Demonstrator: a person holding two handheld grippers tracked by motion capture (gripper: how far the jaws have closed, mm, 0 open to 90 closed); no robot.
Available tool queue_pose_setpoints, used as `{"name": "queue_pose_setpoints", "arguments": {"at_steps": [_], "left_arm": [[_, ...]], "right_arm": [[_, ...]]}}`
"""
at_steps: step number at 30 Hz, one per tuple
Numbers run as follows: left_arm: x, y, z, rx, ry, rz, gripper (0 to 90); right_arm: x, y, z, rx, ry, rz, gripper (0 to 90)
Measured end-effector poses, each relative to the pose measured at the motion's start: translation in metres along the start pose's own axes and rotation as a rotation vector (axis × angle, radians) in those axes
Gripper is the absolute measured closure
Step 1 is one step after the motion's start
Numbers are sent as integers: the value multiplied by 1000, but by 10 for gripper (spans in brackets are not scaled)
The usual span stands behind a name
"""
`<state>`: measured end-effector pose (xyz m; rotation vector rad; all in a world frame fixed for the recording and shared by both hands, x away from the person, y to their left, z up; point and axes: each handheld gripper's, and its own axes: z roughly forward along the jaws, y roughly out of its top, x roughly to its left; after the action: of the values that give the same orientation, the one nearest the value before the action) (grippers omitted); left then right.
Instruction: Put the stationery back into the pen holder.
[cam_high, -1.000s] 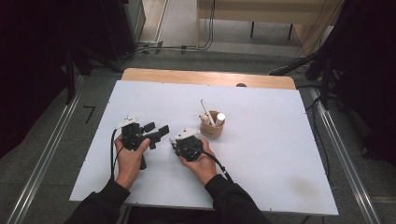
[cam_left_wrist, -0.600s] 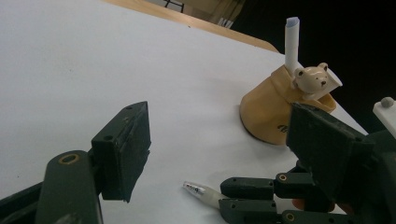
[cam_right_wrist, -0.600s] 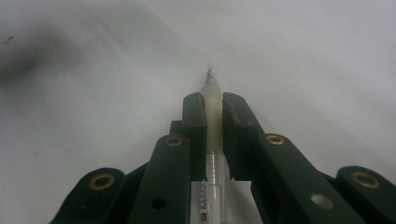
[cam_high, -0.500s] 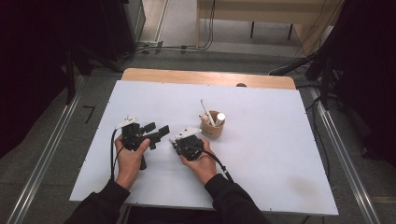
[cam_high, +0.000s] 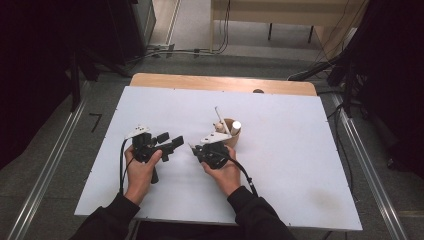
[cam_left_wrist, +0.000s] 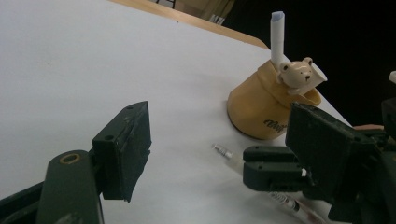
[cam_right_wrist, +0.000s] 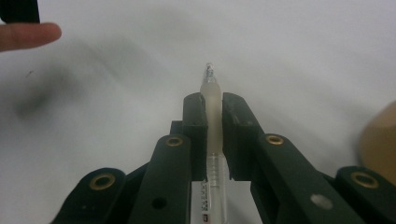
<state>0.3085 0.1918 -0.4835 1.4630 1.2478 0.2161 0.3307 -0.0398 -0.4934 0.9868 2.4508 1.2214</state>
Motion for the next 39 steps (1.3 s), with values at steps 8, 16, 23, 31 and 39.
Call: {"name": "queue_pose_setpoints", "arguments": {"at_steps": [8,16,23,31,39], "left_arm": [[-15,-7,7,46,-54,16,237],[-35,-16,14,94,-124,35,241],[-49,-21,20,124,-166,42,243],[-62,-28,33,157,-200,47,249],[-73,-29,41,164,-237,35,290]], "right_arm": [[-17,-2,-30,-66,7,56,786],[-26,-3,-62,-123,2,59,786],[-35,-6,-77,-161,-3,83,786],[-38,-9,-81,-171,-11,94,786],[-42,-10,-85,-182,-15,111,786]]}}
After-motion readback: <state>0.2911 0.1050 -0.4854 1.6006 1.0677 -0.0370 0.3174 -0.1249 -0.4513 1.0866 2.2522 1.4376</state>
